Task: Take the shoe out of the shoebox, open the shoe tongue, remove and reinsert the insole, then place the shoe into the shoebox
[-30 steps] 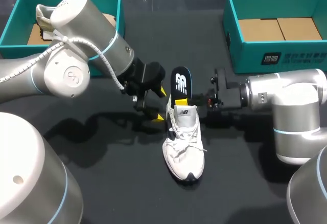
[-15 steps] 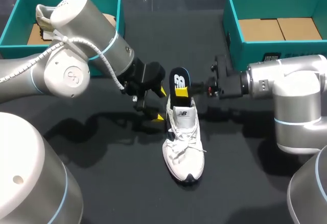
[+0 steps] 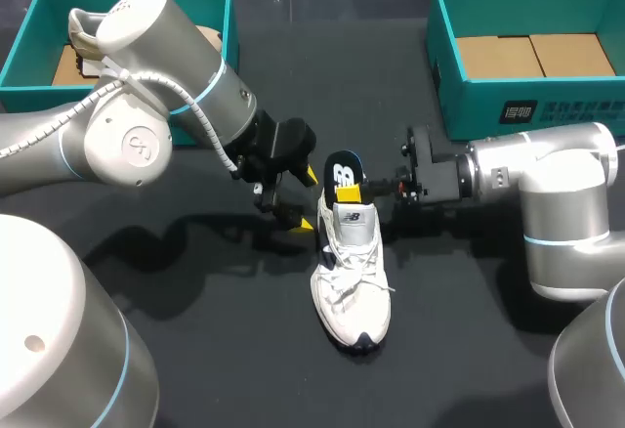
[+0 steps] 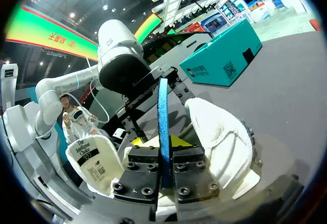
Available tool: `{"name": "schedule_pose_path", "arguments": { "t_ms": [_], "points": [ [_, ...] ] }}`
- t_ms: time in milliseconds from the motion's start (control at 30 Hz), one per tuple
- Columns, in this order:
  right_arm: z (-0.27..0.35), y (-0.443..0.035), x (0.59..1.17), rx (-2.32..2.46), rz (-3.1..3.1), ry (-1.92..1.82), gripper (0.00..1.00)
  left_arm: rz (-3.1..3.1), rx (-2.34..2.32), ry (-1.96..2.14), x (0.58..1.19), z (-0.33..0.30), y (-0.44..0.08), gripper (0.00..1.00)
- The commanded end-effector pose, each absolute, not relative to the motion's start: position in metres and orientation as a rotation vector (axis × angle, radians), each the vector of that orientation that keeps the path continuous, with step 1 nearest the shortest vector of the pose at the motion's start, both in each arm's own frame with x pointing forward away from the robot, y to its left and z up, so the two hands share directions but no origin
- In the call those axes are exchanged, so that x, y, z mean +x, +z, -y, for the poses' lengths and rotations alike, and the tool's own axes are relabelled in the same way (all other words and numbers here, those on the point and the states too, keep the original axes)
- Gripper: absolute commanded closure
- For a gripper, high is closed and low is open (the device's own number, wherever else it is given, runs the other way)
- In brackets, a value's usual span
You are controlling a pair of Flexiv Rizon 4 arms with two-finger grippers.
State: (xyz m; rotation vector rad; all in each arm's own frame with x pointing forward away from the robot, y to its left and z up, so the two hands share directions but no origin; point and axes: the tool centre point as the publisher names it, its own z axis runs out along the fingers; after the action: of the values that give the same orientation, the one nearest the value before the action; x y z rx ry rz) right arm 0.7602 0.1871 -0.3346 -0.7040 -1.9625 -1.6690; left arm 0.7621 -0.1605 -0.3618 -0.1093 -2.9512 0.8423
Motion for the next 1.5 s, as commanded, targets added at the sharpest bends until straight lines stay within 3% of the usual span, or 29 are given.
{"name": "schedule_pose_path", "arguments": {
  "t_ms": [33,133,200,267,533,567,633,1233,1267,1333,1367,1500],
  "points": [
    [-0.192,-0.345,0.749,-0.724,1.961,-1.66,1.0,2.951,-0.111,0.841,0.762,0.16,-0.361,0.0],
    [-0.192,-0.34,0.746,-0.718,1.97,-1.665,1.0,2.951,-0.111,0.841,0.762,0.16,-0.361,0.0],
    [-0.193,-0.333,0.747,-0.702,1.993,-1.673,0.63,2.951,-0.111,0.841,0.762,0.16,-0.361,0.0],
    [-0.194,-0.325,0.749,-0.683,2.016,-1.678,0.58,2.951,-0.111,0.841,0.762,0.16,-0.361,0.0],
    [-0.195,-0.305,0.765,-0.637,2.09,-1.676,0.62,2.951,-0.111,0.841,0.762,0.16,-0.361,0.0],
    [-0.195,-0.304,0.768,-0.635,2.091,-1.676,0.71,2.951,-0.111,0.841,0.762,0.16,-0.361,0.0],
    [-0.196,-0.304,0.773,-0.633,2.095,-1.676,1.0,2.951,-0.111,0.841,0.762,0.16,-0.361,0.0],
    [-0.193,-0.341,0.747,-0.758,2.007,-1.643,1.0,2.951,-0.111,0.841,0.762,0.16,-0.361,0.0],
    [-0.194,-0.337,0.746,-0.753,2.017,-1.648,0.95,2.951,-0.111,0.841,0.762,0.16,-0.361,0.0],
    [-0.195,-0.328,0.747,-0.734,2.045,-1.657,0.68,2.951,-0.111,0.841,0.762,0.16,-0.361,0.0],
    [-0.196,-0.325,0.748,-0.726,2.057,-1.658,0.61,2.951,-0.111,0.841,0.762,0.16,-0.361,0.0],
    [-0.198,-0.314,0.754,-0.705,2.106,-1.655,0.55,2.951,-0.111,0.841,0.762,0.16,-0.361,0.0]
  ]
}}
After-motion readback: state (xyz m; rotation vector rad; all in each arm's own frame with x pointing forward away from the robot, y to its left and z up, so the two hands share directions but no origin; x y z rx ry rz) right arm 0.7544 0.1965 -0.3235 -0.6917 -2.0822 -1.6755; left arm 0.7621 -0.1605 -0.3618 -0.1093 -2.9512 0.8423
